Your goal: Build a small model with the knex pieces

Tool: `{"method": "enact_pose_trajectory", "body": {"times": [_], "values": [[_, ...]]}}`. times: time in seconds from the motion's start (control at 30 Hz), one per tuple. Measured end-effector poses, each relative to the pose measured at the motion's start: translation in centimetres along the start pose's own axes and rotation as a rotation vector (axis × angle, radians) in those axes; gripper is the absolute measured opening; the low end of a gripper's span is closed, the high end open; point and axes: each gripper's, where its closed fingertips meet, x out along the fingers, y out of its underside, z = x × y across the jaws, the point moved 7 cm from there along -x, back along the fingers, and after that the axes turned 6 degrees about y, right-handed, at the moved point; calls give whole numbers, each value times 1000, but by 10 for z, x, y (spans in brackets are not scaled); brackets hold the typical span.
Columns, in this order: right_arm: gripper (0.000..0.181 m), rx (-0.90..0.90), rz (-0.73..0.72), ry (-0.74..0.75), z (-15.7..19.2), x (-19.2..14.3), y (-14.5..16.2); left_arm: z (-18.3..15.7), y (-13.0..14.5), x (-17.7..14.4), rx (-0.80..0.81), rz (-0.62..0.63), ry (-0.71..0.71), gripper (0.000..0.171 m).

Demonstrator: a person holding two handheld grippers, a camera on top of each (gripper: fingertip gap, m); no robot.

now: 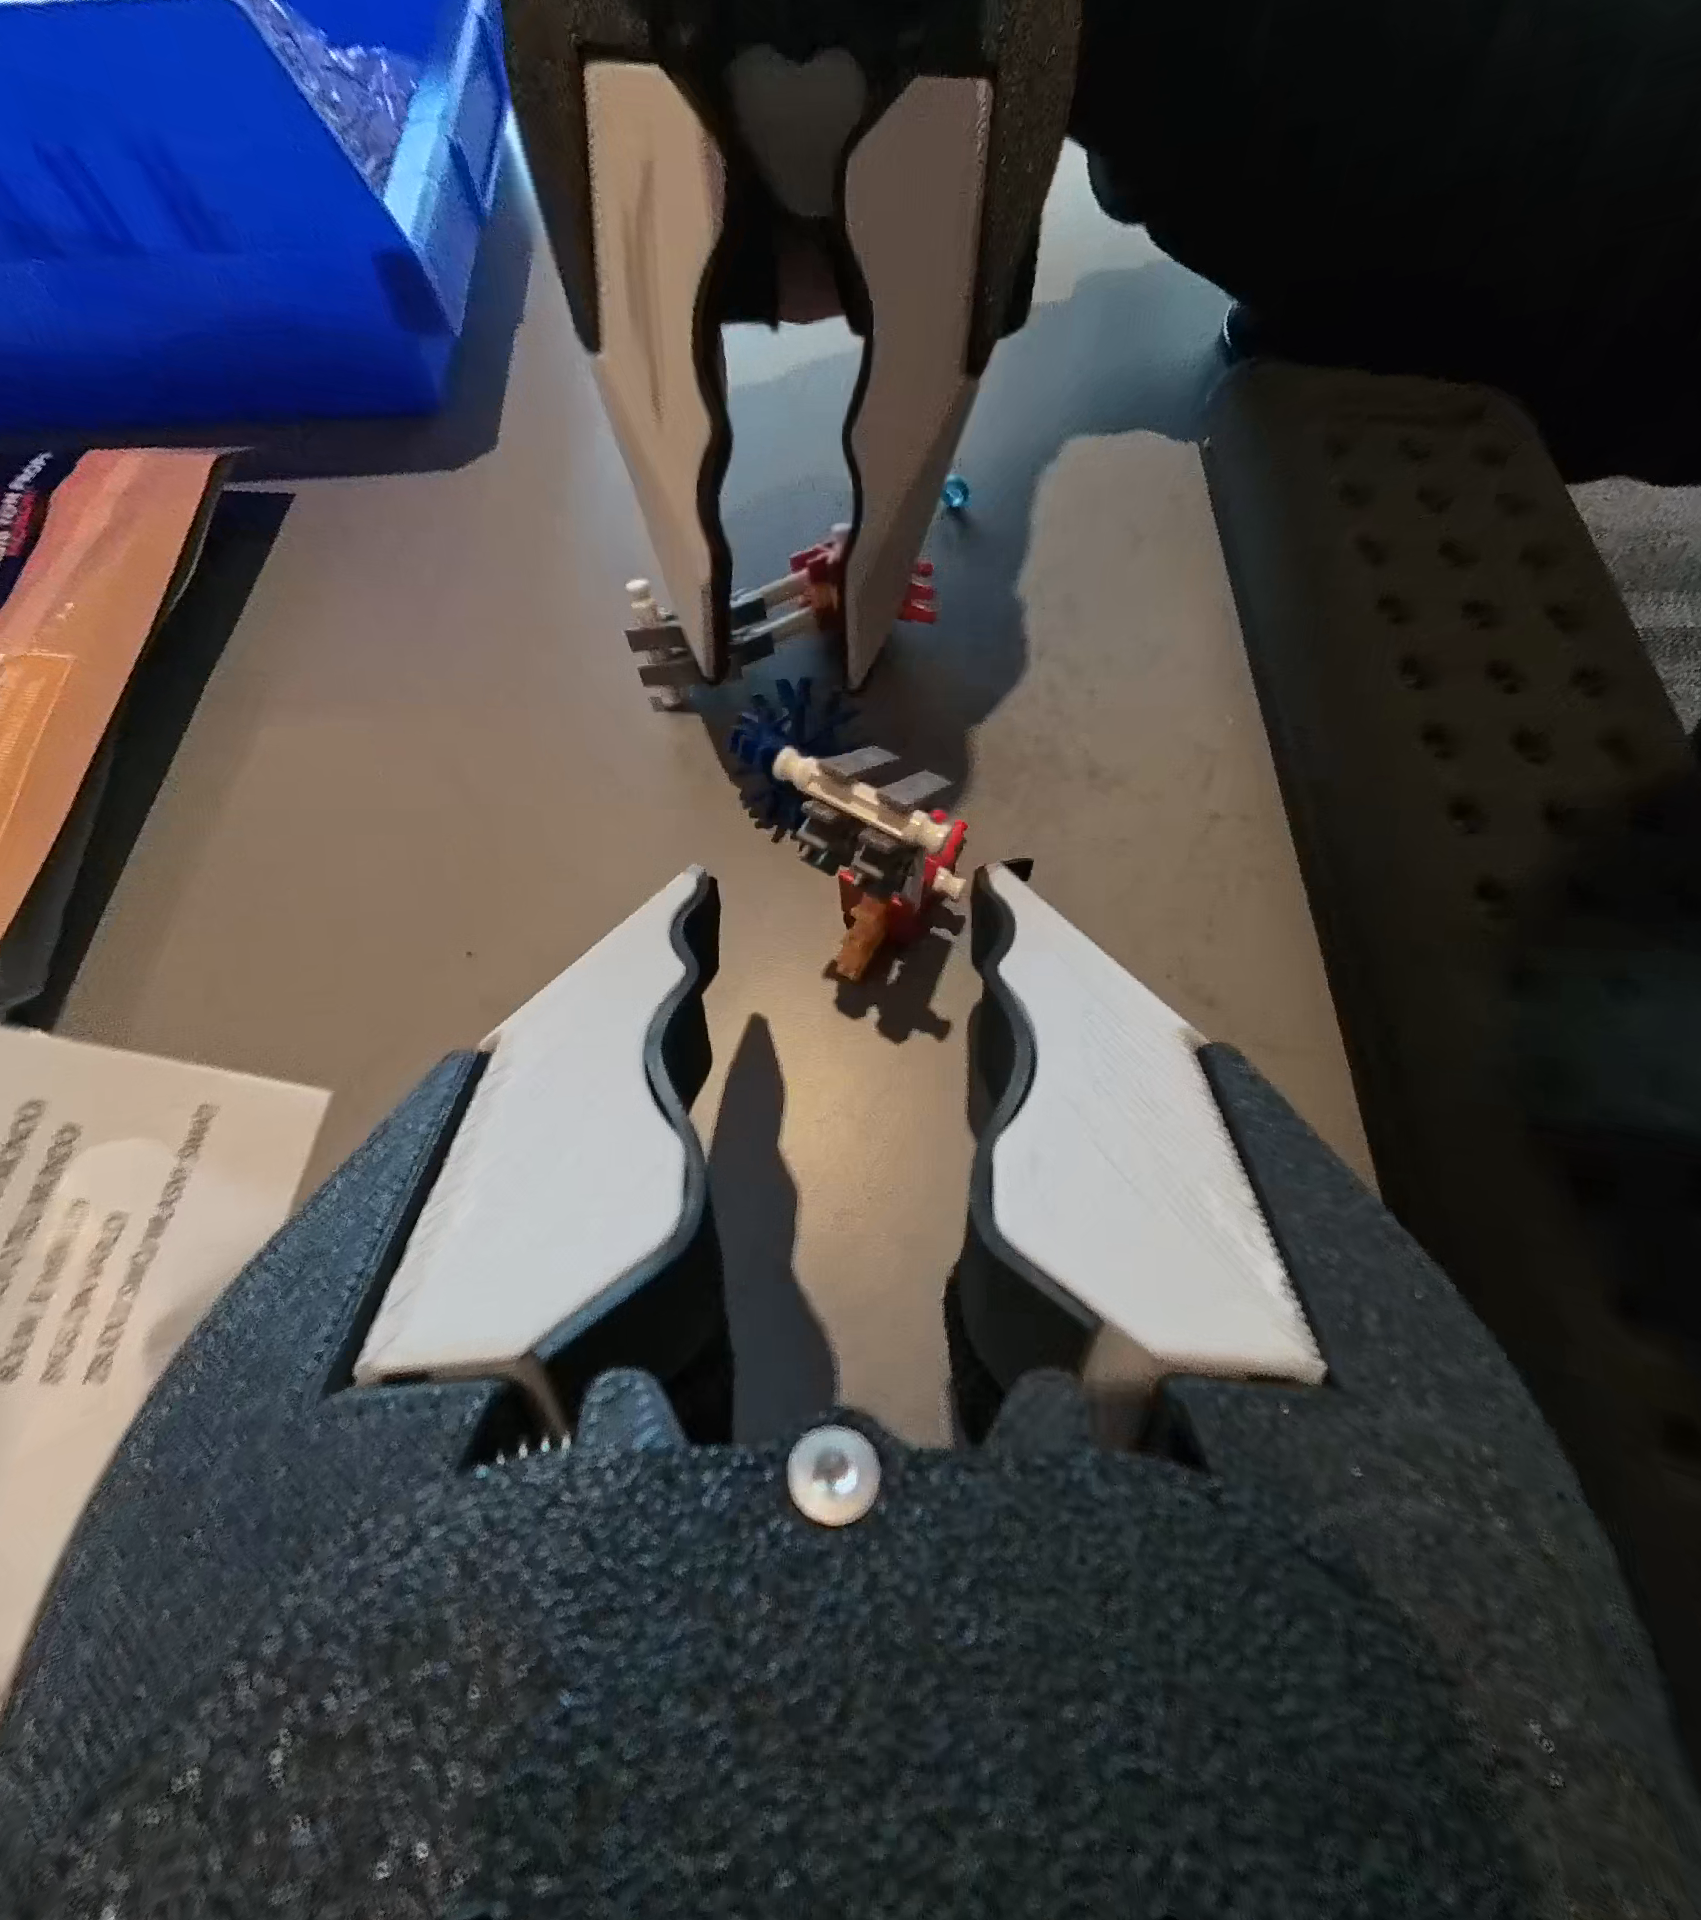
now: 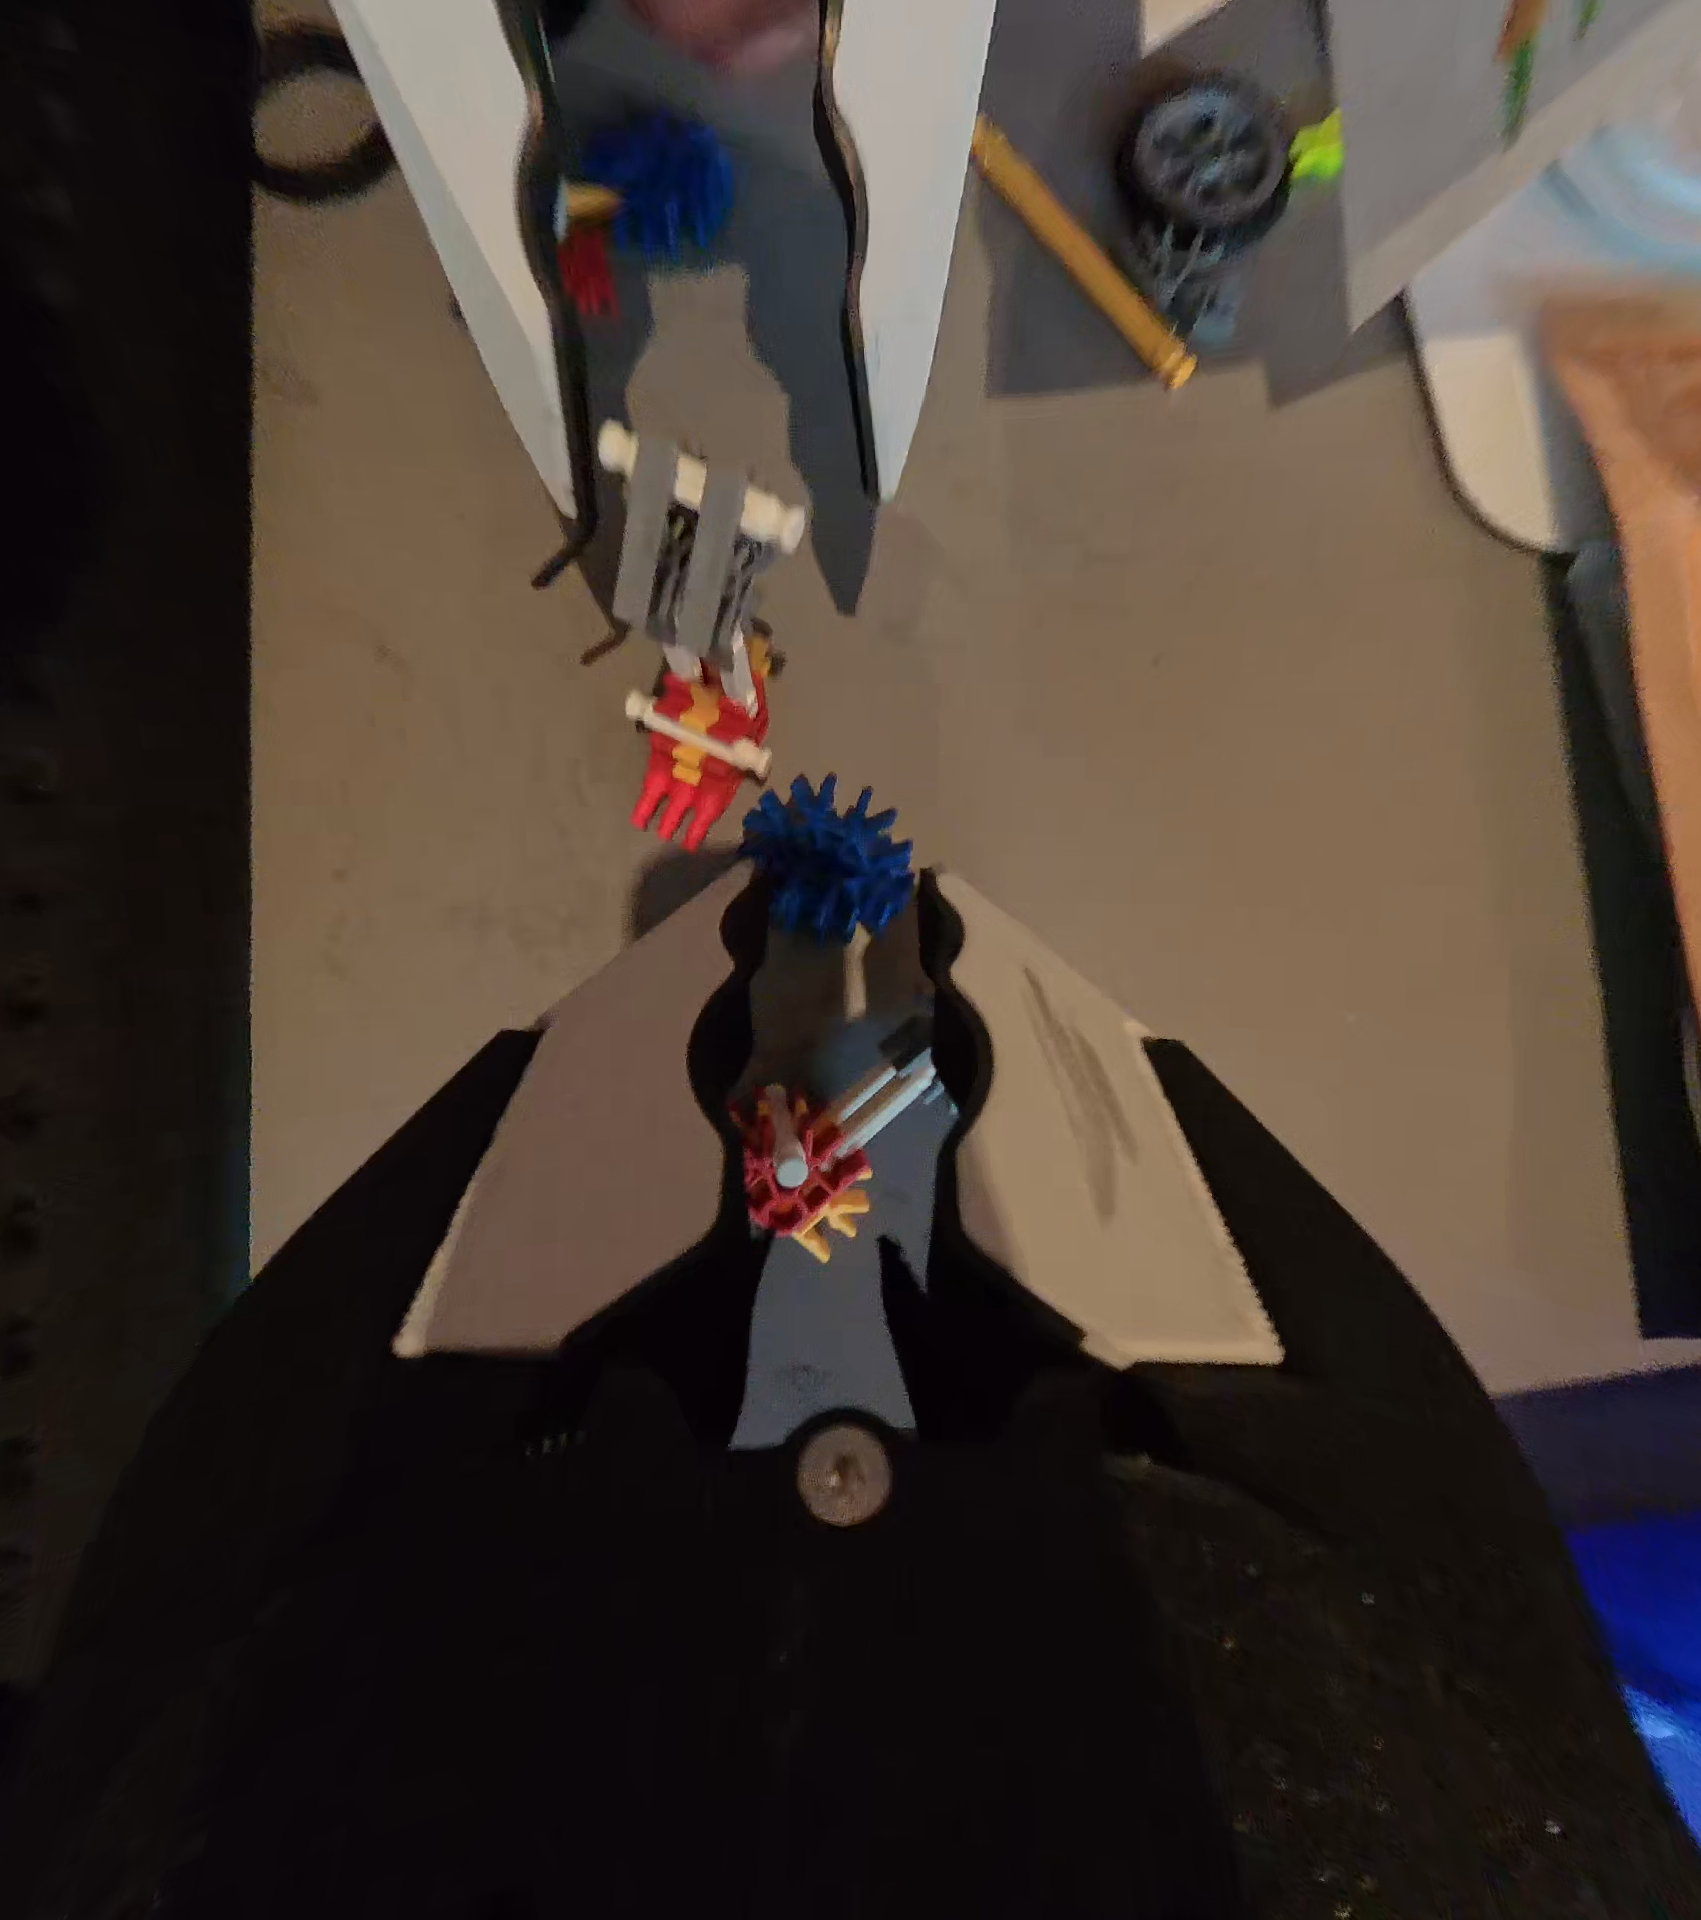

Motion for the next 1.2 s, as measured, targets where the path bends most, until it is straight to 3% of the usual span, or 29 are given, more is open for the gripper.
{"method": "enact_pose_trajectory", "body": {"times": [0.13, 0.27, 0.63, 0.83, 0.97, 1.03, 1.2], "values": [[32, -21, 89, -7, 3, 14, 7, -1, -2, 10, 12, 18, -22, 42], [31, -29, 72, -1, 3, 15, 5, -1, -2, 12, 42, 24, -42, 25], [31, -32, -29, 27, 0, 6, -6, 7, 5, 1, 40, 17, -34, 25], [31, 16, -177, 64, -10, -6, -18, 5, 0, -2, 37, -3, -43, 41], [31, 20, -204, 86, -11, -7, -23, 3, -2, 1, 47, 4, -53, 38], [31, 16, -193, 94, -11, -4, -24, 3, -2, 2, 55, 5, -54, 28], [31, 8, -202, 116, -9, 0, -29, 3, -2, 3, 65, -2, -51, 28]]}}
